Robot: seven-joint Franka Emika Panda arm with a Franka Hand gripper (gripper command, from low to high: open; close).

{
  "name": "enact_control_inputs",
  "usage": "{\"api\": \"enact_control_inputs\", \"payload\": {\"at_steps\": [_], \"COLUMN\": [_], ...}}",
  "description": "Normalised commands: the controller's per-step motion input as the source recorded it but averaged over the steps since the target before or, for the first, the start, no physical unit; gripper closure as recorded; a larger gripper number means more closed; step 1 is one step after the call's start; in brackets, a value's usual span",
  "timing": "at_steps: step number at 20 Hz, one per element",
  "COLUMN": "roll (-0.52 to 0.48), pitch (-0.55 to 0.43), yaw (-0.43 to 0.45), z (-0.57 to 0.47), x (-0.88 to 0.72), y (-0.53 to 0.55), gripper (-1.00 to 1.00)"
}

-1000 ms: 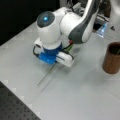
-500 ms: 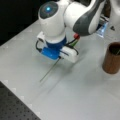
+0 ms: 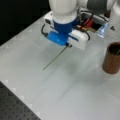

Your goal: Flower insertion into a vase

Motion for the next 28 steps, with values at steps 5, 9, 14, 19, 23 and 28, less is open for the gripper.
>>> {"api": "enact_control_inputs", "payload": {"at_steps": [5, 9, 14, 19, 23, 28], "roll": [0.041, 0.059, 0.071, 0.054, 0.058, 0.077], "pitch": [-0.152, -0.114, -0.076, -0.017, -0.061, -0.080], "yaw": [-0.065, -0.072, -0.078, -0.131, -0.141, -0.100], "z": [0.04, 0.20, 0.22, 0.05, -0.03, -0.09], "x": [-0.35, -0.44, -0.48, -0.42, -0.40, -0.47], "y": [0.18, 0.35, 0.43, 0.44, 0.44, 0.39], "gripper": [1.00, 1.00, 1.00, 1.00, 1.00, 1.00]}}
